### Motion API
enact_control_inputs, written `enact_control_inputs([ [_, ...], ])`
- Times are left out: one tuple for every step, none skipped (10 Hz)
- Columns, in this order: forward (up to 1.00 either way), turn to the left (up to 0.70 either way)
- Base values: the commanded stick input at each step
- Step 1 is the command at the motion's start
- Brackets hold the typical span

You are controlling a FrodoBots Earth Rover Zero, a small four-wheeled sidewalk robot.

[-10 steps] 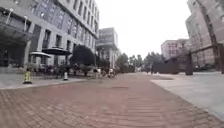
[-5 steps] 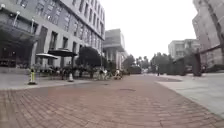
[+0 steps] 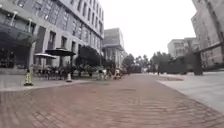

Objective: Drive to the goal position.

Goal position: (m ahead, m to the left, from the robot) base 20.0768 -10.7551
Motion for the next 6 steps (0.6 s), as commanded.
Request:
enact_control_inputs([
  [0.45,0.0],
  [0.45,0.0],
  [0.45,0.0],
  [0.45,0.0],
  [0.45,0.0],
  [0.45,0.0],
])
